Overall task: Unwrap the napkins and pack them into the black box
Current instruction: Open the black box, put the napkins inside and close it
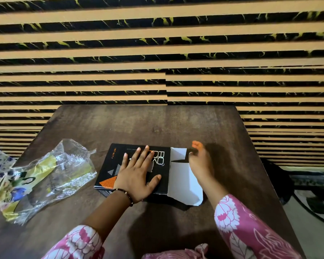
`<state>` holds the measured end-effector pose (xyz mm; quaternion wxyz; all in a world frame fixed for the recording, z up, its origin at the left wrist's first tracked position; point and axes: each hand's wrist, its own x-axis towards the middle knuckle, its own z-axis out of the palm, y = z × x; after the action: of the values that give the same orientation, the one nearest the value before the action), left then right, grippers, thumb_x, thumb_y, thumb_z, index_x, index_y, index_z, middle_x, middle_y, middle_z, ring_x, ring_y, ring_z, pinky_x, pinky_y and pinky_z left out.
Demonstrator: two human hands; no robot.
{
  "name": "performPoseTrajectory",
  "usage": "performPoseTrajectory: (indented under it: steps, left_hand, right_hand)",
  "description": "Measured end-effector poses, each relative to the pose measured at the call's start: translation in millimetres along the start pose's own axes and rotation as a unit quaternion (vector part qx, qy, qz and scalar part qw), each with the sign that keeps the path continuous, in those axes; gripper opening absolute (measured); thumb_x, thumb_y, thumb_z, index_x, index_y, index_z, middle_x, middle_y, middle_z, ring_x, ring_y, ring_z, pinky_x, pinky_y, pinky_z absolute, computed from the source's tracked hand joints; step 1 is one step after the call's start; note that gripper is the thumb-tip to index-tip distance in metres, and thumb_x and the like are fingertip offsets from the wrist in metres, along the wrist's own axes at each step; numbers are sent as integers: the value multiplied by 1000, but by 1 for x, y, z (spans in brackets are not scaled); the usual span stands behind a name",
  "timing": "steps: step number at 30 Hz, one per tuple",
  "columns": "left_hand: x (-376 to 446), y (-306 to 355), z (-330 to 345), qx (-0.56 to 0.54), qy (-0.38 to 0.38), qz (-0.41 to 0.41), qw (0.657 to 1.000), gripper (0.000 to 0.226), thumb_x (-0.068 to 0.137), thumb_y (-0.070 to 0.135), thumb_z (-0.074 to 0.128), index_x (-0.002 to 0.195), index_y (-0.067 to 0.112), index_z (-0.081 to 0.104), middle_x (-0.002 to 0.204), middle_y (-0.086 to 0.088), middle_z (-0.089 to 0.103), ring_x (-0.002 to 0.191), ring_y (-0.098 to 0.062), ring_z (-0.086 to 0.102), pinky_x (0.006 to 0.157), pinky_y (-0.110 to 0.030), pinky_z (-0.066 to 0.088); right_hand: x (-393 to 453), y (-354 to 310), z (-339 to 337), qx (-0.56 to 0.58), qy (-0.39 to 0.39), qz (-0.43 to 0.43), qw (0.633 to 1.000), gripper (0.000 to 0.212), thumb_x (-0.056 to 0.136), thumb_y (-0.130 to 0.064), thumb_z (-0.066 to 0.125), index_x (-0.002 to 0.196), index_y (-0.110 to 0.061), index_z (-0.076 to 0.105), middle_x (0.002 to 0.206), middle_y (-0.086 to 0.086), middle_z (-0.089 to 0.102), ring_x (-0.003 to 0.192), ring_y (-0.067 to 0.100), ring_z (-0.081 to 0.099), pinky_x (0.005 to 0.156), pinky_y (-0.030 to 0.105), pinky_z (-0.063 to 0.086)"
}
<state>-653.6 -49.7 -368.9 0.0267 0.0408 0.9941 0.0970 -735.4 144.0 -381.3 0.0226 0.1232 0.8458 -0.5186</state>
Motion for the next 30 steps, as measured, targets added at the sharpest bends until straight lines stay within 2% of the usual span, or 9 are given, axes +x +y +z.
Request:
performPoseTrajectory:
  steps: [3, 6, 9, 11, 16, 21, 24, 27, 30]
  left_hand:
    - [-1, 1, 1, 7, -6, 2, 1000, 81, 76, 70, 9, 146, 31, -1, 151, 11, -16, 140, -12, -18, 116, -47, -11]
    - [0, 1, -2, -7, -7, -1, 1000, 84, 73, 71, 10, 146, 31, 1, 152, 11, -17, 141, -11, -16, 116, -47, -11]
    - [5, 6, -9, -67, 22, -1, 998, 83, 70, 66, 20, 145, 32, 10, 156, 10, -11, 141, -9, -7, 115, -46, -7]
    - [14, 13, -12, -76, 35, 29, 996, 76, 74, 61, 23, 144, 35, 13, 157, 8, -3, 144, -15, 1, 114, -46, -4]
    - [37, 39, -2, 4, -27, 47, 999, 60, 82, 61, 25, 139, 49, 14, 158, 8, -3, 145, -25, -9, 109, -62, -9]
    - [39, 43, 5, 38, -26, 35, 998, 52, 82, 57, 30, 133, 45, 29, 157, 5, 1, 144, -29, -9, 107, -67, -9]
    - [37, 43, 5, 37, -18, 39, 998, 54, 80, 57, 29, 132, 45, 29, 157, 4, 3, 144, -29, -7, 107, -66, -10]
    - [38, 42, 6, 32, -18, 38, 999, 53, 80, 56, 29, 132, 46, 29, 157, 4, 4, 144, -29, -7, 107, -66, -9]
    - [37, 42, 6, 29, -17, 38, 999, 53, 80, 56, 28, 132, 45, 29, 157, 4, 4, 144, -29, -7, 107, -67, -9]
  right_hand:
    - [2, 8, 0, 0, -108, 2, 994, 47, 82, 7, 37, 120, -13, 56, 119, 8, 63, 105, 28, 60, 82, 31, 46]
    - [-5, 18, -2, 16, -133, -6, 991, 40, 81, 7, 41, 101, -21, 62, 102, 2, 68, 99, 23, 63, 90, 39, 49]
    - [-13, 23, -7, 15, -181, -33, 983, 38, 85, 9, 41, 100, -17, 65, 96, 4, 67, 95, 19, 62, 93, 36, 47]
    - [-18, 23, -7, 6, -234, -57, 971, 41, 88, 11, 38, 108, -13, 64, 101, 3, 65, 101, 16, 59, 100, 32, 43]
    - [-29, 15, -6, 8, -306, -77, 949, 50, 88, 15, 34, 129, -9, 50, 121, -2, 54, 115, 14, 51, 105, 27, 39]
    - [-39, 15, -22, 8, -334, -23, 942, 38, 95, -5, 41, 131, -17, 47, 119, -3, 58, 107, 11, 56, 84, 19, 44]
    - [-48, 24, -43, 9, -389, 9, 921, 43, 90, -24, 56, 131, -19, 47, 127, -2, 57, 117, 11, 53, 98, 25, 43]
    - [-59, 30, -55, -119, -450, -14, 885, 66, 78, -30, 70, 136, -25, 40, 129, -14, 49, 122, 6, 48, 102, 22, 39]
    - [-62, 38, -49, -183, -390, -47, 901, 63, 77, -31, 71, 134, -28, 43, 126, -12, 53, 115, 5, 51, 99, 25, 43]
